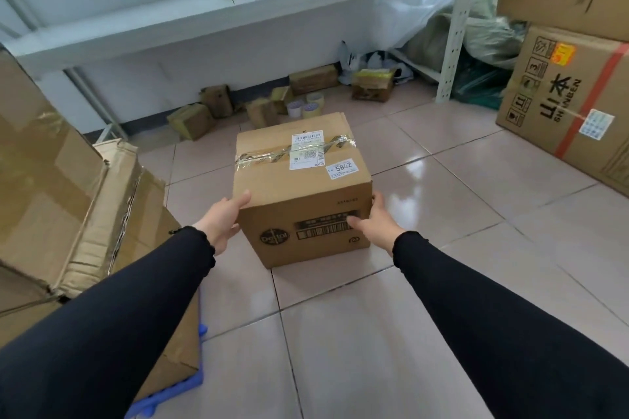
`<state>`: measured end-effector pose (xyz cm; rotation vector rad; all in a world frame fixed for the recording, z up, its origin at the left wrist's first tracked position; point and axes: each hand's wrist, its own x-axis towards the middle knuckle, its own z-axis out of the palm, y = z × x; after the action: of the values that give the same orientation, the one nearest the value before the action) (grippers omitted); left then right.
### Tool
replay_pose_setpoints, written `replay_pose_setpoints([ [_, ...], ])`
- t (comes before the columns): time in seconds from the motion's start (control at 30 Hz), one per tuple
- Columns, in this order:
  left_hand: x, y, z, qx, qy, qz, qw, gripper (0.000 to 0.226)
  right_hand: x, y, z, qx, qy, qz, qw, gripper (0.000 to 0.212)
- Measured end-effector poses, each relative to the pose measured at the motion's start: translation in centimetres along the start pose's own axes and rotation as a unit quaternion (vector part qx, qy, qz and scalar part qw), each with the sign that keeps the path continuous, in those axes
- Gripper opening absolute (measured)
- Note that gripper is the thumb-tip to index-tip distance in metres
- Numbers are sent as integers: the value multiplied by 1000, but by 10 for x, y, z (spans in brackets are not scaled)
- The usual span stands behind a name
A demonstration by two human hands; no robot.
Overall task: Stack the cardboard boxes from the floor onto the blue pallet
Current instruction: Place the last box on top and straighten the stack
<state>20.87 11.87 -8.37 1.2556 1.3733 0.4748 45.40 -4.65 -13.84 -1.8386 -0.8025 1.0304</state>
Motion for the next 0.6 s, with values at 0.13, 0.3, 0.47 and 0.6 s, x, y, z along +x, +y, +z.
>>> replay_pose_setpoints([
  [0.13,-19,-4,6,-16,-5,34,999,45,-8,4,9,93,44,-20,994,70],
  [0.3,-55,15,11,-85,-9,56,995,42,-34,-2,7,129,80,-53,987,67],
  [0.47,-106,77,7,-117,3,133,984,47,-73,-58,-21,130,141,-132,973,67],
  [0.6,-168,162,-22,-170,-3,217,961,50,-114,-152,-50,136,181,-234,946,60],
])
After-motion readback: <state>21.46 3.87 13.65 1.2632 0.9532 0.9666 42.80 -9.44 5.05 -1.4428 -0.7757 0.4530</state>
